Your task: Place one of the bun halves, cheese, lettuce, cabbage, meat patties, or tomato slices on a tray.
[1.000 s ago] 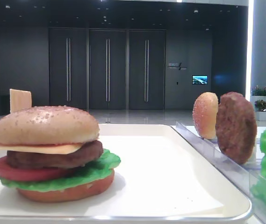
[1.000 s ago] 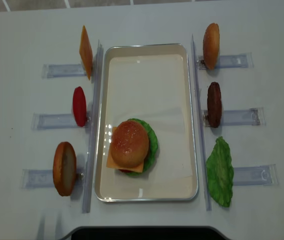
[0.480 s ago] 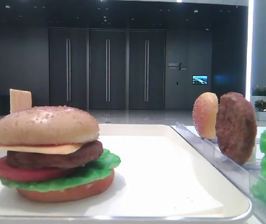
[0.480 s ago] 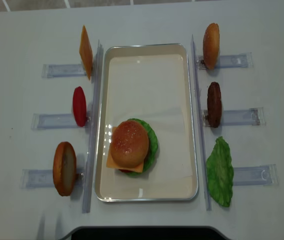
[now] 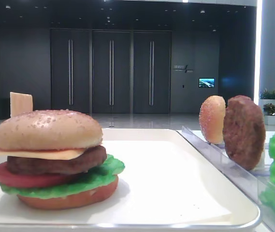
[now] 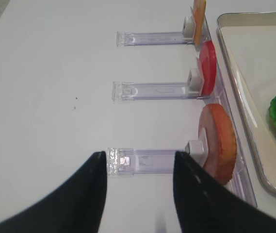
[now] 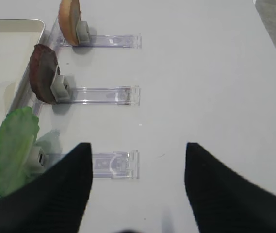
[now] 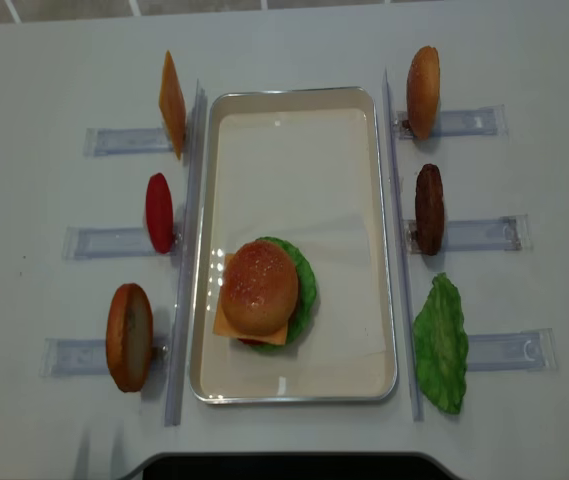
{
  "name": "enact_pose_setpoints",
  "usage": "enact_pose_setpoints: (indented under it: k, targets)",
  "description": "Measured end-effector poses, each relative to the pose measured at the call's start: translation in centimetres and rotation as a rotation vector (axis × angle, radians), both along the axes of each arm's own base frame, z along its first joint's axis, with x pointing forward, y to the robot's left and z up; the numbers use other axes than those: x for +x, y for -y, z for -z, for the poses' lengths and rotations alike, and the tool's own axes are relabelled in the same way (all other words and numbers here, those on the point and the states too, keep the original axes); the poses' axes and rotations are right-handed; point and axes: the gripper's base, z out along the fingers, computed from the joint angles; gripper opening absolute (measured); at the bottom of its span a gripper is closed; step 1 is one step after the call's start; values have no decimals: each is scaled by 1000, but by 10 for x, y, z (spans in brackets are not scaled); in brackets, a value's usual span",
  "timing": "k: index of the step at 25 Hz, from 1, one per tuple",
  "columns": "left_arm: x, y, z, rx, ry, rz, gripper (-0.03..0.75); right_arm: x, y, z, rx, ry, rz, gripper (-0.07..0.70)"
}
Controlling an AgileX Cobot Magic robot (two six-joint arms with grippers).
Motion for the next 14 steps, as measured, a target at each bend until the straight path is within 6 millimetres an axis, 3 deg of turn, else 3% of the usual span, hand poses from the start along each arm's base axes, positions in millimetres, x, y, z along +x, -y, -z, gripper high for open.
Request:
enact_pose_setpoints:
  k: [14]
  targets:
    - [0,0,0,0,0,0,345,0,0,0,0,0,0,402]
